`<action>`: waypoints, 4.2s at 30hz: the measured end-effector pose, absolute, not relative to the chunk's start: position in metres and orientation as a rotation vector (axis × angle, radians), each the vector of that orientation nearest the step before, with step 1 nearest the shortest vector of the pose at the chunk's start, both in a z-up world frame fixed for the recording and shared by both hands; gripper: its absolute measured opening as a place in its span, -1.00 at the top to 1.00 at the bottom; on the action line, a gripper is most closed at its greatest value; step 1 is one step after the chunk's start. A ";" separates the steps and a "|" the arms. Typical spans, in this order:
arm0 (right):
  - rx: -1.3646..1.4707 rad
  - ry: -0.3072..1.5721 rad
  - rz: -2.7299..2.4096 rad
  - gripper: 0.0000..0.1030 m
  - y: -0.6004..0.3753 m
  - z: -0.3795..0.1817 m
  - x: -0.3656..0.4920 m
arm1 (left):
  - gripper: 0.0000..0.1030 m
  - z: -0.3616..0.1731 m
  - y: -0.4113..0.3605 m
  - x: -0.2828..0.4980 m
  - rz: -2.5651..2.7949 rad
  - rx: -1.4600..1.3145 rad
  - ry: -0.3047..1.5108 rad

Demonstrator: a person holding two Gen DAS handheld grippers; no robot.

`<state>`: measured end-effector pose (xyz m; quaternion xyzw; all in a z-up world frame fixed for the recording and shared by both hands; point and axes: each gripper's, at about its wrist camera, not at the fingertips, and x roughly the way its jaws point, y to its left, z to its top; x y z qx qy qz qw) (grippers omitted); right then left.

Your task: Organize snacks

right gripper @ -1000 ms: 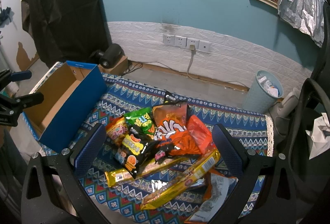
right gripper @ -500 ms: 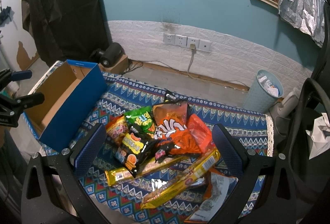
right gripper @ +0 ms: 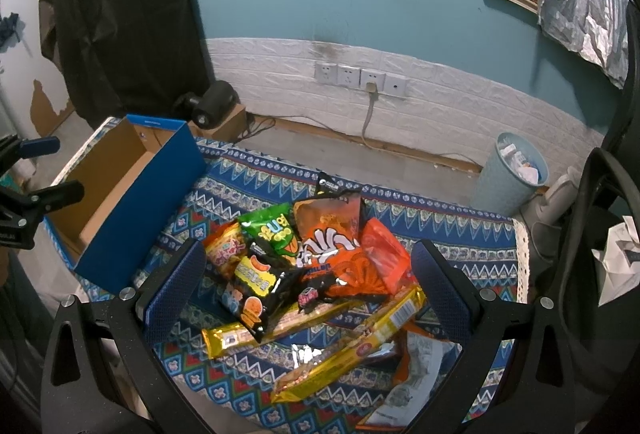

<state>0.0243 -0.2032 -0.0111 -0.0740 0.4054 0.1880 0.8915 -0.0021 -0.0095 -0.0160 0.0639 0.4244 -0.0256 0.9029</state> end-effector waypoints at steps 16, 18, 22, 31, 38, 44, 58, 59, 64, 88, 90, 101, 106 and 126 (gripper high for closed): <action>-0.155 0.842 0.391 -0.95 -0.203 -0.011 0.024 | -0.98 -0.017 -0.010 -0.004 -0.055 0.134 0.879; -0.155 0.843 0.391 -0.95 -0.204 -0.011 0.024 | -0.98 -0.017 -0.011 -0.004 -0.055 0.135 0.879; -0.155 0.842 0.391 -0.95 -0.204 -0.011 0.025 | -0.98 -0.017 -0.011 -0.004 -0.055 0.135 0.879; -0.154 0.843 0.388 -0.95 -0.207 -0.012 0.024 | -0.98 -0.021 -0.018 -0.005 -0.060 0.148 0.884; -0.151 0.858 0.365 -0.95 -0.218 -0.017 0.027 | -0.98 -0.034 -0.027 0.008 -0.083 0.150 0.938; -0.135 0.897 0.319 -0.95 -0.237 -0.029 0.029 | -0.98 -0.055 -0.042 0.017 -0.139 0.112 1.017; -0.074 1.018 0.173 -0.95 -0.302 -0.074 0.035 | -0.98 -0.086 -0.098 0.031 -0.176 0.193 1.058; -0.071 1.025 0.168 -0.95 -0.304 -0.076 0.035 | -0.98 -0.089 -0.102 0.032 -0.179 0.198 1.066; -0.050 1.081 0.144 -0.95 -0.320 -0.094 0.032 | -0.98 -0.106 -0.114 0.041 -0.187 0.182 1.106; -0.079 1.290 0.123 -0.94 -0.340 -0.177 0.040 | -0.87 -0.194 -0.154 0.085 -0.197 0.108 1.331; -0.077 1.300 0.120 -0.94 -0.341 -0.181 0.043 | -0.87 -0.201 -0.157 0.088 -0.197 0.116 1.339; -0.101 1.369 0.106 -0.64 -0.339 -0.213 0.053 | -0.27 -0.213 -0.177 0.087 -0.257 0.167 1.302; -0.112 1.390 0.130 0.13 -0.334 -0.218 0.049 | -0.07 -0.211 -0.170 0.082 -0.300 0.120 1.294; -0.074 1.207 0.128 0.43 -0.331 -0.133 0.040 | -0.06 -0.135 -0.125 0.052 -0.348 0.075 1.143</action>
